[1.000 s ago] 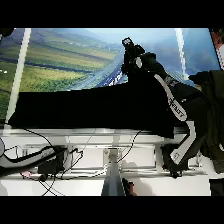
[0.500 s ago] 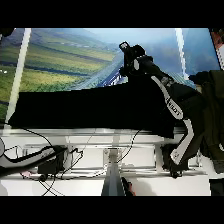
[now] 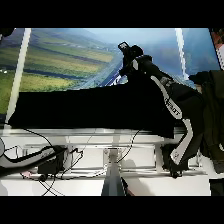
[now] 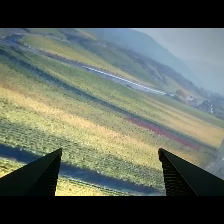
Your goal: Fold the clothes and pants, and hang the long-sleeved shirts on hangers.
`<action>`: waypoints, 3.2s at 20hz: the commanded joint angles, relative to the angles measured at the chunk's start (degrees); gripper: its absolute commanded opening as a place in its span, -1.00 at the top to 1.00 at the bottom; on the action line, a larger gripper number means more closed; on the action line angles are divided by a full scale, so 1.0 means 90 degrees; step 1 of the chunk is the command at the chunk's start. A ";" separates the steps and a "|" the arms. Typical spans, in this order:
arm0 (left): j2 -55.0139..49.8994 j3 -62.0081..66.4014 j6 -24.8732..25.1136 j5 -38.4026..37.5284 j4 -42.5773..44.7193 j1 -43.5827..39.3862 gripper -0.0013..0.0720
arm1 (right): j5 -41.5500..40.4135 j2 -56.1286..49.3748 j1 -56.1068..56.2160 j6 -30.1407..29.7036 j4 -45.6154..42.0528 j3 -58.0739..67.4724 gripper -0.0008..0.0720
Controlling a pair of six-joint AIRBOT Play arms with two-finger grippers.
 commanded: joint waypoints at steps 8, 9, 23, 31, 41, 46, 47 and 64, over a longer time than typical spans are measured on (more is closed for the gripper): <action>0.0005 0.0007 0.0000 0.0000 -0.0741 -0.0005 -0.94 | 0.0231 0.1018 0.0255 0.0007 0.1375 0.1331 0.94; 0.0005 0.0007 0.0000 0.0000 -0.0857 -0.0007 -0.94 | 0.0311 0.1195 0.0294 0.0005 0.1542 0.1331 0.94; -0.0590 -0.0005 0.0080 -0.1032 -0.1428 -0.0889 -0.94 | 0.0350 0.1651 0.0743 0.0022 0.2939 0.1311 0.94; -0.1066 -0.0005 0.0534 -0.1001 -0.1338 -0.0993 -0.94 | -0.0294 0.1151 0.1054 -0.0061 0.2159 0.1326 -0.37; -0.2113 -0.0896 0.0578 -0.1251 -0.1428 -0.1571 -0.94 | 0.2310 0.1447 -0.0891 -0.0056 0.1307 0.1331 -0.21; -0.2982 -0.1302 0.0580 -0.1078 -0.1496 -0.2710 -0.94 | 0.2715 0.1447 -0.1452 -0.0056 0.1336 0.1331 -0.20; -0.3101 -0.1302 0.0578 -0.0918 -0.1501 -0.2963 -0.94 | 0.2715 0.1447 -0.1467 -0.0056 0.1331 0.1331 -0.20; -0.2858 -0.0704 0.0022 0.0716 -0.1039 -0.3368 0.94 | 0.2863 0.1989 -0.1562 -0.0058 0.0529 0.1331 -0.07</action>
